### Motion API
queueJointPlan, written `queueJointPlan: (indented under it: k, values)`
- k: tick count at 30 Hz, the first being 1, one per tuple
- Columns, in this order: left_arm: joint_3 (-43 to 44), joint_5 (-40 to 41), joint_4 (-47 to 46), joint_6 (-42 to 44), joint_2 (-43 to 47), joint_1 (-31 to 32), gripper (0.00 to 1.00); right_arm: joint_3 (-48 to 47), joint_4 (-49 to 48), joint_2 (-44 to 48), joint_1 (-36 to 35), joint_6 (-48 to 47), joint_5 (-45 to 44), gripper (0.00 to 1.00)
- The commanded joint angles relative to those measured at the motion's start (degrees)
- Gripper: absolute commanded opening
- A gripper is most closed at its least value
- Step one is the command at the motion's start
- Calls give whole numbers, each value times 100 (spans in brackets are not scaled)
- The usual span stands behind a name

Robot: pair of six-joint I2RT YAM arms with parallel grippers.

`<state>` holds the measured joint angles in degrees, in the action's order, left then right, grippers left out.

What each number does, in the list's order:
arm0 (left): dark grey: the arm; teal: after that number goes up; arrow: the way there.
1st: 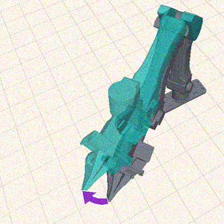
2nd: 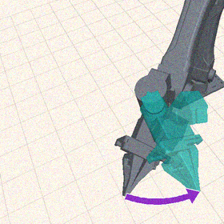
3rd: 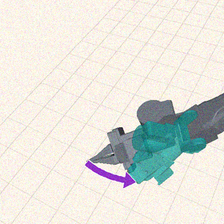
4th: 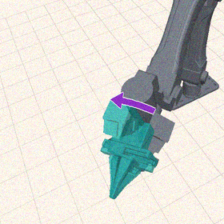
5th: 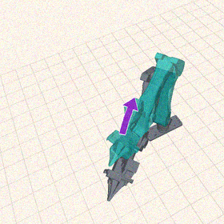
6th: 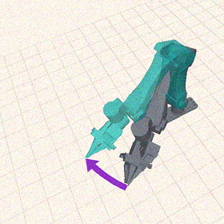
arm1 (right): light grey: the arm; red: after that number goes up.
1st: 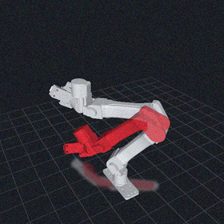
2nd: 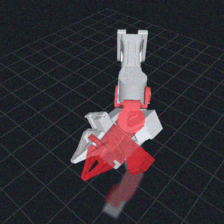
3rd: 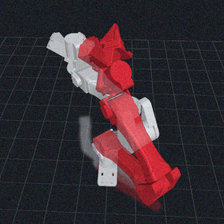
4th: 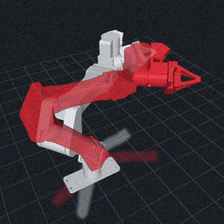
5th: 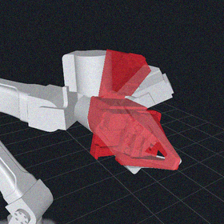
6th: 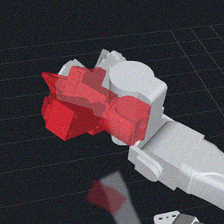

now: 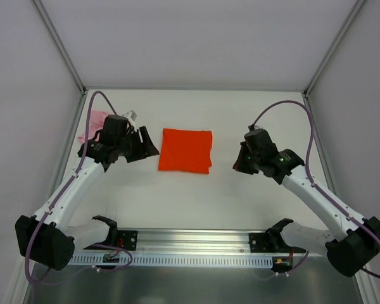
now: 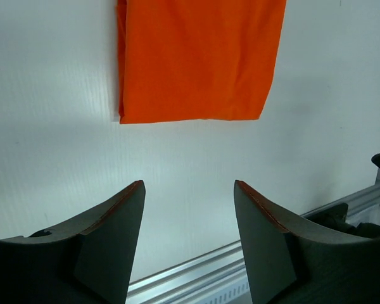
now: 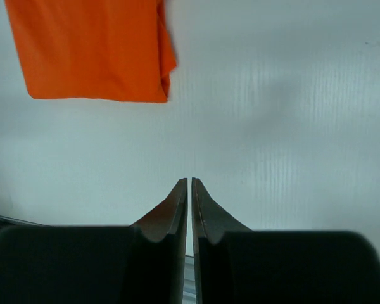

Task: Fold and stack the t-shirts
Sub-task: Smooth out wrinkles on the folded tshirt

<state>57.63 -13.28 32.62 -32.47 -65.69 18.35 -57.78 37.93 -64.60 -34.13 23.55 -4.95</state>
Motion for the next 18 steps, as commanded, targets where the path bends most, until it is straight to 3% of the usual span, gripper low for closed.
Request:
queueJointPlan:
  k: [1, 3, 4, 6, 8, 10, 15, 18]
  values:
    - [-67, 214, 324, 863, 153, -191, 59, 363, 285, 421, -32, -34, -375, 9]
    - [-33, 62, 288, 1066, -108, -296, 59, 504, 294, 596, -41, -61, -410, 14]
    - [72, 62, 332, 1137, -241, -384, 61, 548, 259, 650, -41, -122, -393, 23]
    - [178, -140, 298, 1497, -679, -542, 59, 653, 153, 764, -32, -158, -419, 26]
    - [363, -209, 253, 1699, -953, -814, 45, 671, 109, 922, -32, -219, -472, 32]
    - [600, -446, 227, 1892, -1357, -1051, 43, 636, 74, 993, -32, -280, -411, 35]
    - [1346, -1237, 236, 2166, -2386, -1097, 71, 610, 47, 976, -32, -307, -366, 41]
    - [1558, -1493, 87, 2052, -2773, -1088, 77, 636, 39, 993, -41, -307, -366, 43]
